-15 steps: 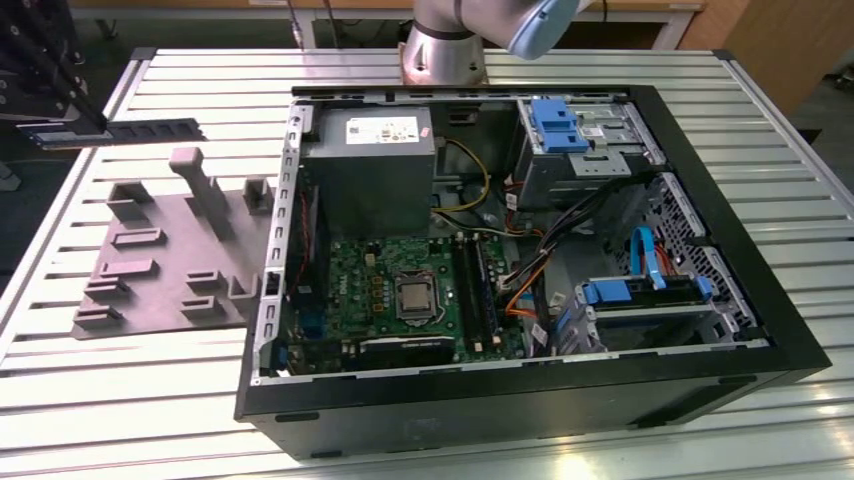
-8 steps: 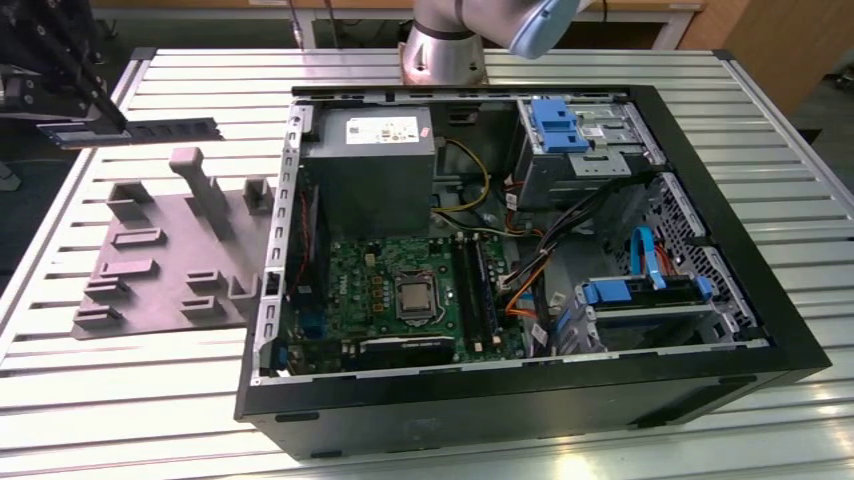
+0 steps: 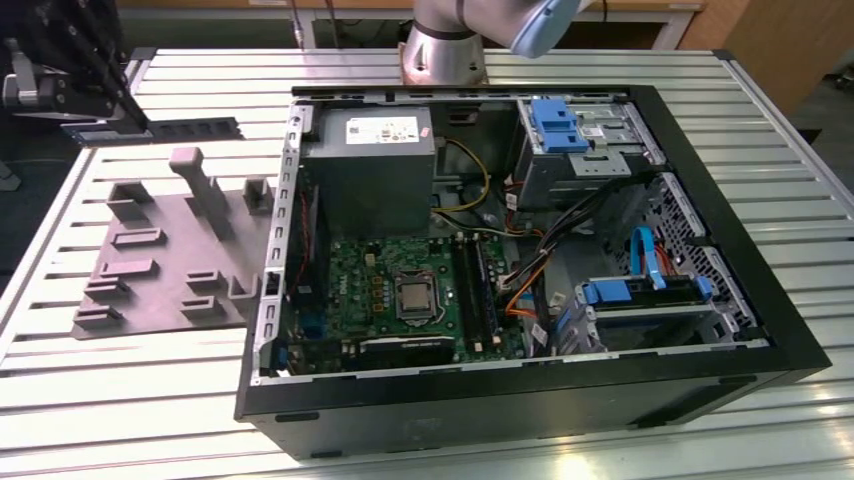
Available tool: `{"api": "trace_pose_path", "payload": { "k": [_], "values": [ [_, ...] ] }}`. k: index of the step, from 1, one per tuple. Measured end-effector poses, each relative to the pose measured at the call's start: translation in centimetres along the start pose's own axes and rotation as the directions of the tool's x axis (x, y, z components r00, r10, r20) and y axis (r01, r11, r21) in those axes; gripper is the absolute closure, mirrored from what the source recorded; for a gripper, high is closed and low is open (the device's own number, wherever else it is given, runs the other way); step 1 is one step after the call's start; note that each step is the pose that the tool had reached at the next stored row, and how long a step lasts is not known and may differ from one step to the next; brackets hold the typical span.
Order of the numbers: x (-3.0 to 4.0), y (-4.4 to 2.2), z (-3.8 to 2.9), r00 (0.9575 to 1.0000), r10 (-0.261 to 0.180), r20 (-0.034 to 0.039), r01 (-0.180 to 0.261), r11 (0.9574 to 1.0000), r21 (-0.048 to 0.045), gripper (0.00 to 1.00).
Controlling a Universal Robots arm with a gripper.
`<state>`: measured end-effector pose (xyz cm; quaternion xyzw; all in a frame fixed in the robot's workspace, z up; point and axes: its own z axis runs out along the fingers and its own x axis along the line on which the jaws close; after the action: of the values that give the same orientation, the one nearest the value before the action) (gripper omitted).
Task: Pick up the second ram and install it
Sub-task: 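Pick up the second ram and move it above second insertion slot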
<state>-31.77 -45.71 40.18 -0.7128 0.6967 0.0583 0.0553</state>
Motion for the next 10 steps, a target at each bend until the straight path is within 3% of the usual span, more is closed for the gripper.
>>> {"api": "trace_pose_path", "payload": {
  "k": [10],
  "values": [
    [0.05, -2.09, -0.01, 1.0, 0.0, 0.0, 0.0, 1.0, 0.0, 0.88]
  ]
}}
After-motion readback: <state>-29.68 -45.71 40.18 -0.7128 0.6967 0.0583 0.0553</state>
